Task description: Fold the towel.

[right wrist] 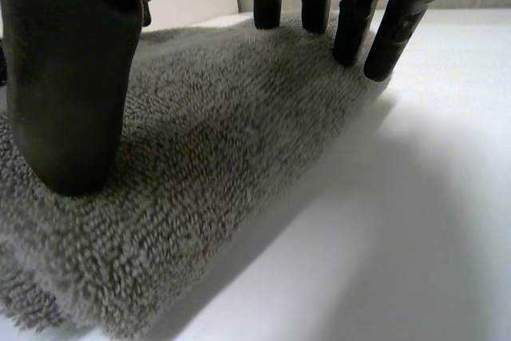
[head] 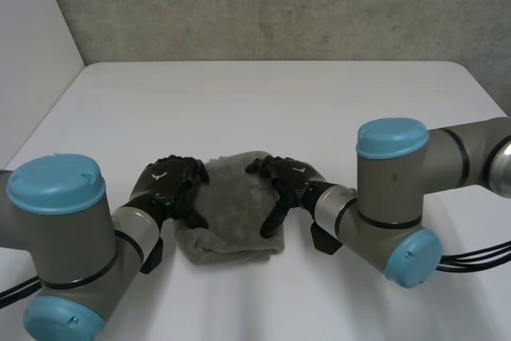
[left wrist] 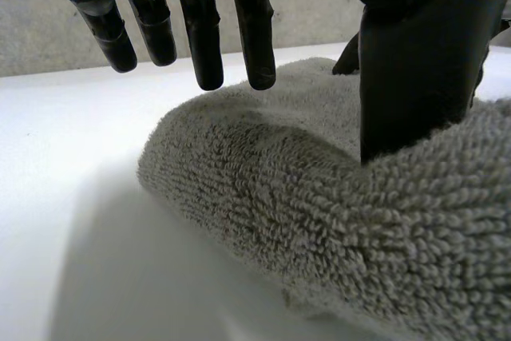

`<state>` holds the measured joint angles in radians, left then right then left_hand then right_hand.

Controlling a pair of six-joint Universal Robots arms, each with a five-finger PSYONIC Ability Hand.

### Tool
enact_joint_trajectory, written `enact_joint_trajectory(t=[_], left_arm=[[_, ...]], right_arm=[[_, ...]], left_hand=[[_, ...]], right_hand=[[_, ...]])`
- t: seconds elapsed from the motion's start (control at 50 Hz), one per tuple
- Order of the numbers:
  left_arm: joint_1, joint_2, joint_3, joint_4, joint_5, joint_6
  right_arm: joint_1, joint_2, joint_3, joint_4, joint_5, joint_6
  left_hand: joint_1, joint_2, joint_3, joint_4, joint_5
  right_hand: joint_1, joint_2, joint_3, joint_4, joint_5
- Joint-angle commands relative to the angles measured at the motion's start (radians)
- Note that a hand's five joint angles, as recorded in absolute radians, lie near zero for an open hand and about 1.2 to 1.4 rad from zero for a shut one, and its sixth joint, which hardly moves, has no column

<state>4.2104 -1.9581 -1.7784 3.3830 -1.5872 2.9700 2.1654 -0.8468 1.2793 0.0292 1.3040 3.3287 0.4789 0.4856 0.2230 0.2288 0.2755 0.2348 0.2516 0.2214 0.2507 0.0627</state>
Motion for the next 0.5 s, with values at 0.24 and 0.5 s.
enact_joint_trajectory(t=[0.24, 0.5], left_arm=[[-0.006, -0.124, 0.011, 0.079, -0.002, 0.139], [-0.003, -0.033, 0.031, 0.076, -0.030, 0.139]], right_arm=[[0.007, 0.035, -0.038, 0.005, 0.138, -0.147], [0.011, -0.066, 0.026, -0.002, 0.092, -0.149]], left_hand=[[-0.042, -0.049, -0.048, -0.054, -0.013], [-0.077, -0.084, -0.048, -0.054, -0.048]], right_hand=[[-0.060, -0.077, -0.047, -0.076, -0.063], [-0.060, -0.077, -0.047, -0.076, -0.063]])
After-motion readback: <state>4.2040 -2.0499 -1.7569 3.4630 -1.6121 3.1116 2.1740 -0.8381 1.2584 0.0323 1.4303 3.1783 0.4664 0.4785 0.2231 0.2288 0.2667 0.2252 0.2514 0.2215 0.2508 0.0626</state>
